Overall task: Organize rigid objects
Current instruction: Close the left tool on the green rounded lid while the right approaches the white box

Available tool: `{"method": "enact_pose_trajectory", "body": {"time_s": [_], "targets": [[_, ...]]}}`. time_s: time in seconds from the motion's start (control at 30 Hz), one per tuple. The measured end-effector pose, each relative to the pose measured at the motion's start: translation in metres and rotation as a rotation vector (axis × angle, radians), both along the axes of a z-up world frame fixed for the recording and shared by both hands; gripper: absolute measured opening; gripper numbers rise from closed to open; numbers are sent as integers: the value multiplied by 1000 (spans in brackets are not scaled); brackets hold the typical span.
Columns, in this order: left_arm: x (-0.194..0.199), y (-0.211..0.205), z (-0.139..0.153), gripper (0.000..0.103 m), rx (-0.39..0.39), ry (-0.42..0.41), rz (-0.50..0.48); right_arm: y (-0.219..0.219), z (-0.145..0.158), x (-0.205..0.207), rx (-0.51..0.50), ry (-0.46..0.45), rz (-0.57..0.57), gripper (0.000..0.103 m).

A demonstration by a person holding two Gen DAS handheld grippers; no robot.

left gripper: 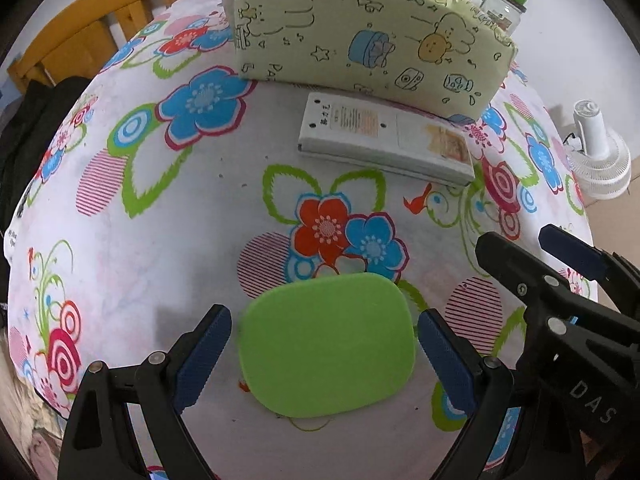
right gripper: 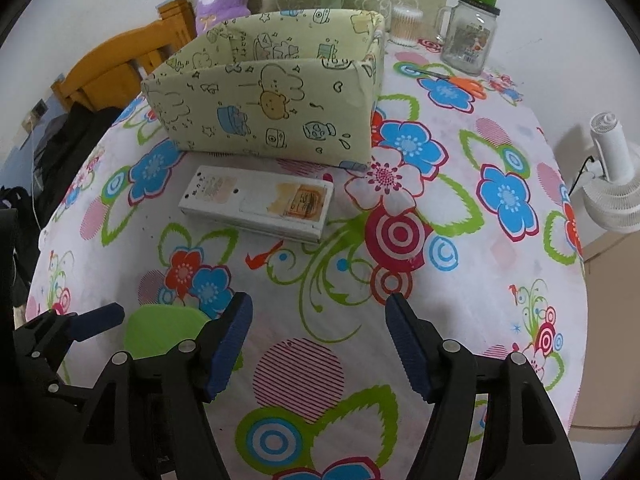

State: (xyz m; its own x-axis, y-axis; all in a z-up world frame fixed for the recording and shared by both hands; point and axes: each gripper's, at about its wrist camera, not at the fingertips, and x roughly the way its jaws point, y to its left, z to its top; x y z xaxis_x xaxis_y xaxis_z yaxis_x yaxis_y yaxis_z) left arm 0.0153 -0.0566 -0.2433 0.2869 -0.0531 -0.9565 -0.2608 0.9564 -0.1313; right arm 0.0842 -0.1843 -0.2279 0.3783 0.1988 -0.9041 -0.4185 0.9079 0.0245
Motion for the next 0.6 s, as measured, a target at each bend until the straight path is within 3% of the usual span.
{"method": "enact_pose_trajectory", "body": {"time_s": [0.43,0.6], "targets": [[-9,-25,-12,97,104,12,69,-4,-12,1,-4,40,9,73],[-9,-40,-16,103,128,19,114,-7,-13,1,-3,41,8,73]]}}
